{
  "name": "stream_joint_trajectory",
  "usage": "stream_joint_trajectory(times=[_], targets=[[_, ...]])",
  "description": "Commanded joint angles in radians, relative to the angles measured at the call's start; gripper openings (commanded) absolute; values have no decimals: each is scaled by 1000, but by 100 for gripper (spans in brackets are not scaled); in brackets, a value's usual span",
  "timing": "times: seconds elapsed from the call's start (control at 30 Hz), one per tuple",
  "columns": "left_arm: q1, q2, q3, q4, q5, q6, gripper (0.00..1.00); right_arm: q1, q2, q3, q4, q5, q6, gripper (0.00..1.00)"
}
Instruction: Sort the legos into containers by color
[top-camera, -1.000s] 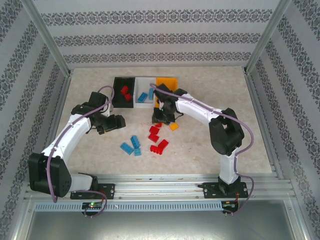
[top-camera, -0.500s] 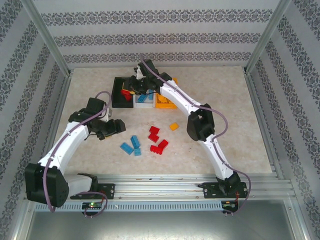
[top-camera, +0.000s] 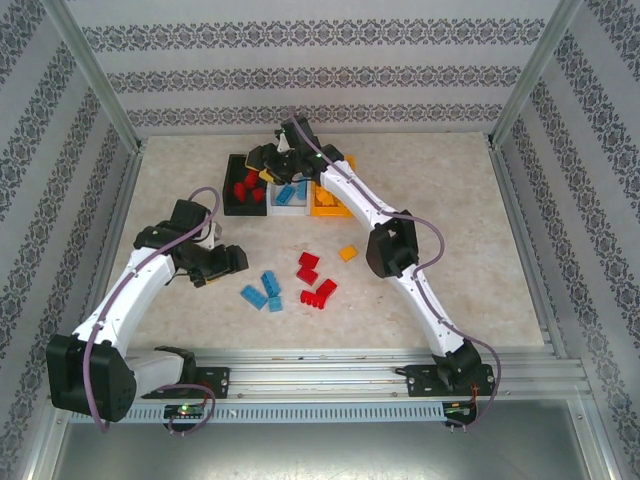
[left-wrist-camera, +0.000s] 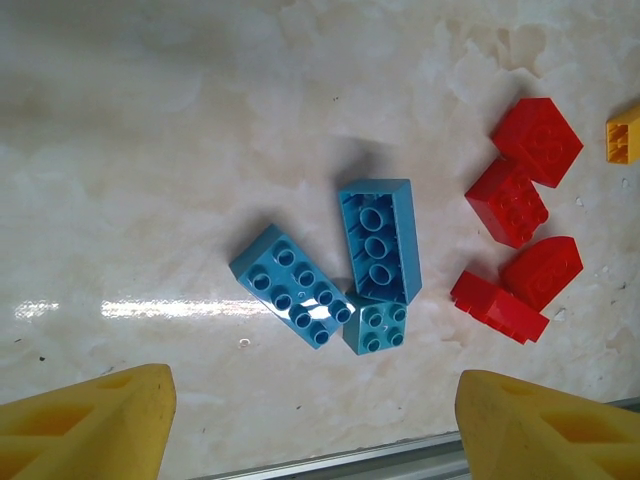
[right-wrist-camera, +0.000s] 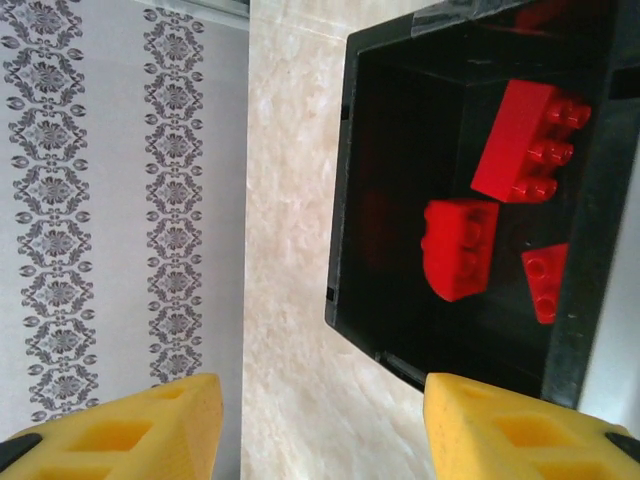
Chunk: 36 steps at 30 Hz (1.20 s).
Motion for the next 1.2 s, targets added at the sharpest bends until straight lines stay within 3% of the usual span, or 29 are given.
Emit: stream_joint_trajectory(times=[0.0,0.2,0.33,0.5,0.77,1.17], targets=[[-27,8,47,-41,-19,47,74,-1,-205,-103,-114,41,-105,56],[-267,162,114,22,-124,22,74,-28,-678,-768,-247,242,-200,57],[-356,333,189,116,-136,-4,74,-59,-971,-1216,-242,306,-185,57],[-452,584,400,112,-192,92,76,-68,-1227,-1564,-214,309,-146,59],[-487,841,617,65,-214,183,77,-68,-1446,-1790,-202,327,-74,59],[-504,953,674,45,-227,209,73,-66,-1503,-1851,-195,317,-53,60]])
